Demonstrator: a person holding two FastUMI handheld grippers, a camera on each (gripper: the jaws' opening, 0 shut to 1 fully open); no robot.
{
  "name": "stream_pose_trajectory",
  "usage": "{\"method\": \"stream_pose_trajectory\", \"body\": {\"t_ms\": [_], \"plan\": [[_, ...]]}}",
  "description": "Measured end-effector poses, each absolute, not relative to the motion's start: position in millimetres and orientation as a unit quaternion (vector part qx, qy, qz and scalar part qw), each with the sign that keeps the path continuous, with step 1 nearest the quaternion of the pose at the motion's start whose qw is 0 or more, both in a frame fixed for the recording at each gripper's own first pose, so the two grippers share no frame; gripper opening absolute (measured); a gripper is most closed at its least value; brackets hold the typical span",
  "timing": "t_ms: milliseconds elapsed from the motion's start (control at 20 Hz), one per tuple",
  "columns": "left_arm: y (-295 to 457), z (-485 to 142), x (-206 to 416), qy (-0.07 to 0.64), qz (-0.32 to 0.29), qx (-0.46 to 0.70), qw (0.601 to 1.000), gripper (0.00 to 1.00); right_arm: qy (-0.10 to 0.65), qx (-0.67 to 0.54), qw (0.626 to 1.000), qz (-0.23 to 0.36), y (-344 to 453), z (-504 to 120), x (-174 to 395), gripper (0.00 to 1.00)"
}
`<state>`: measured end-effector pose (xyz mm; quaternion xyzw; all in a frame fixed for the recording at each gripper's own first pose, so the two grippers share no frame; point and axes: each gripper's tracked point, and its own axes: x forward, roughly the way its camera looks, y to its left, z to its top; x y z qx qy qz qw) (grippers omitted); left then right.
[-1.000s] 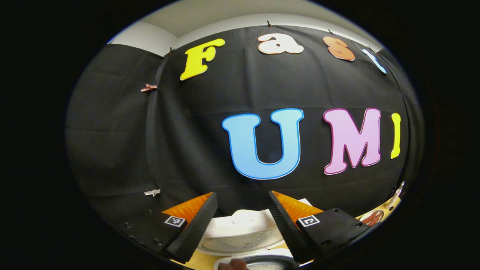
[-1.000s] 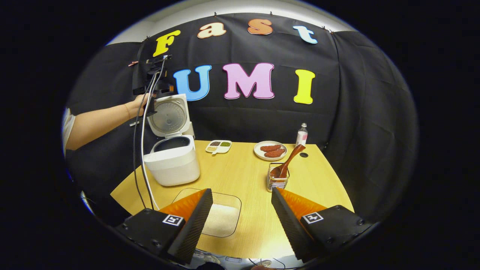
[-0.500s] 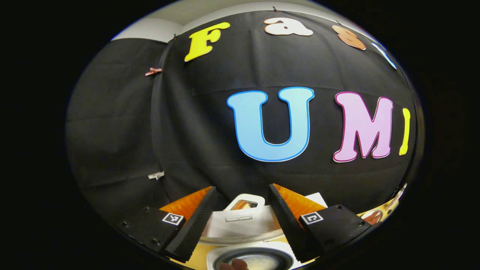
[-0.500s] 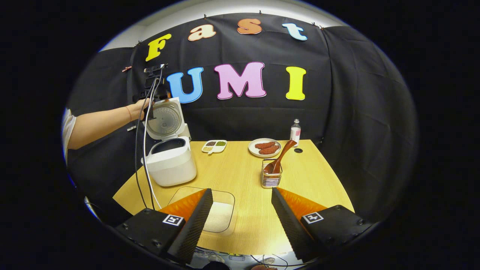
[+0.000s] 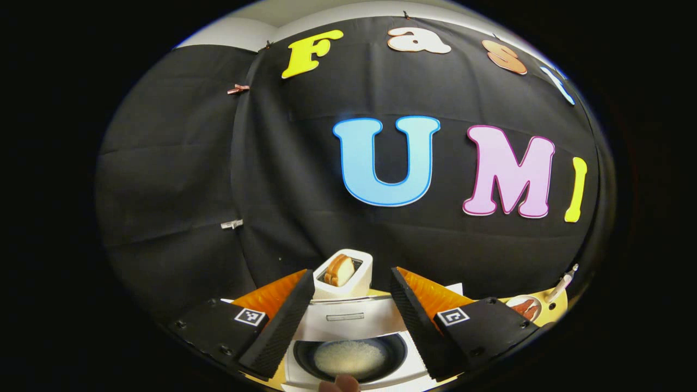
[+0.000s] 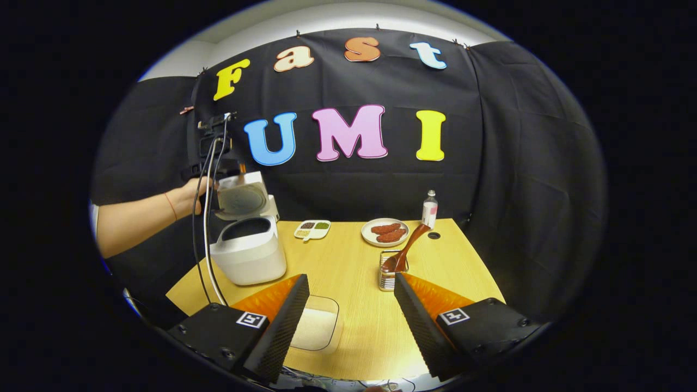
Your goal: Close the left gripper, press the button to open the rice cooker; take a wooden spoon from the chopstick holder with the right hand, scoop a spoonful of rice and pour it into the rice cooker, then put the wooden spoon back into the chopstick holder.
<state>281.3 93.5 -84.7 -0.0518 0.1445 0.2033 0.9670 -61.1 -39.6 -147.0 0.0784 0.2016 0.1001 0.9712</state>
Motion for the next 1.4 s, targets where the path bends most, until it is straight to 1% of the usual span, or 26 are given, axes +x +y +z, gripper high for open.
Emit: {"method": "stream_pose_trajectory", "body": {"t_ms": [200,300,450,550,1150,1300,1400], "plan": [[78,-142,267,0.196,0.197,-0.081,0.957,0.98,0.188,0.075,0.974,0.100,-43,-135,-51,0.99],[77,-166,260,0.210,0.199,-0.072,0.955,0.98,0.187,0.069,0.975,0.098,-45,-137,-48,0.99],[74,-176,255,0.198,0.198,-0.049,0.959,0.98,0.193,0.068,0.974,0.096,-46,-140,-49,0.99],[71,-187,250,0.206,0.199,-0.055,0.956,1.00,0.198,0.073,0.973,0.096,-45,-144,-46,0.98],[59,-221,224,0.243,0.198,-0.062,0.948,1.00,0.198,0.074,0.972,0.103,-41,-145,-48,0.99],[52,-238,217,0.266,0.194,-0.060,0.942,1.00,0.200,0.077,0.971,0.102,-40,-147,-50,0.98],[51,-241,217,0.262,0.191,-0.050,0.945,1.00,0.199,0.080,0.971,0.102,-40,-145,-50,0.99]]}}
